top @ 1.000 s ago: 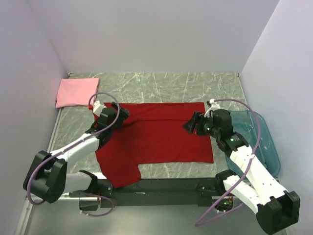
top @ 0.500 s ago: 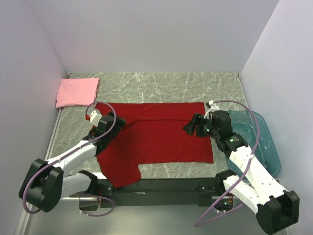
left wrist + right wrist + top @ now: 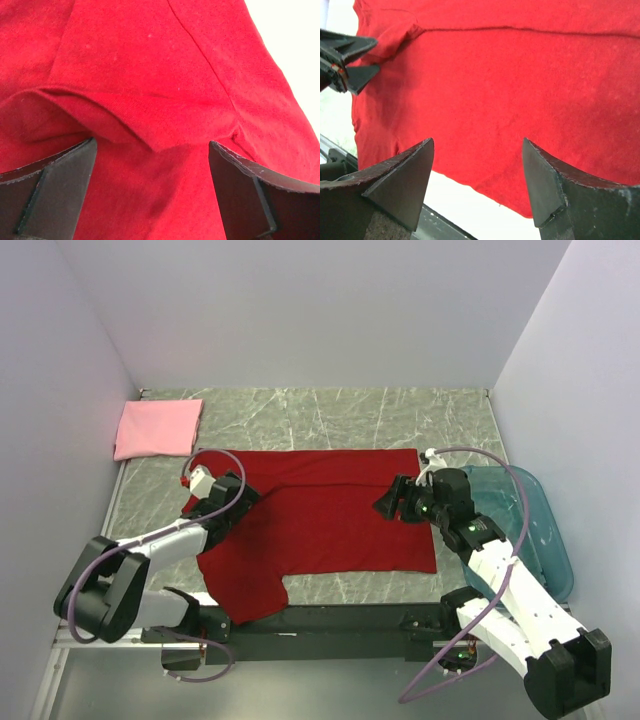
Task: Fold and stack the t-shirts
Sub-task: Fold the tshirt
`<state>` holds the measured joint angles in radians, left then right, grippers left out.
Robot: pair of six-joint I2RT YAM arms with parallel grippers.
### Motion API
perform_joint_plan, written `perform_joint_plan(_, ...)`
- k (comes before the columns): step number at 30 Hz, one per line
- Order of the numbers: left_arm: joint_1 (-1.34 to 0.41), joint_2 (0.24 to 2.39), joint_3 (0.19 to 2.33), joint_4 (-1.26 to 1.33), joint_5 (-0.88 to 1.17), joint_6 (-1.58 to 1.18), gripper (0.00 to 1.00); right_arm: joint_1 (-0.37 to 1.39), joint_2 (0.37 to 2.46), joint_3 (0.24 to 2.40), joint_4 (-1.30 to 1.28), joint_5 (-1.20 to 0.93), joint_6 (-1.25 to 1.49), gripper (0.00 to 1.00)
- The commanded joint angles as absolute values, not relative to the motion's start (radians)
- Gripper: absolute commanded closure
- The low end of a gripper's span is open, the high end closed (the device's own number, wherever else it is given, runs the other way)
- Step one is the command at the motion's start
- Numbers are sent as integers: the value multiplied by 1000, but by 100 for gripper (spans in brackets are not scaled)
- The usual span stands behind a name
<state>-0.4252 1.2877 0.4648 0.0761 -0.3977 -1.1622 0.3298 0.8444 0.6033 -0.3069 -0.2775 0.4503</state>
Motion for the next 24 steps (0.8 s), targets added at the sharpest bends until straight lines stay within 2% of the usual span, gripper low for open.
perform_joint_plan(1,-430,1324,485,167,-437,-1129,1,333,833,594,-279,-296,433,23)
perform_joint_plan(12,-430,1347,538,189,-400,-1115,7,334,853,598,-276,-304,428,23)
perform_joint_plan(24,-431,1379,566,204,-396,-1114,6,333,871,594,-264,-314,431,24)
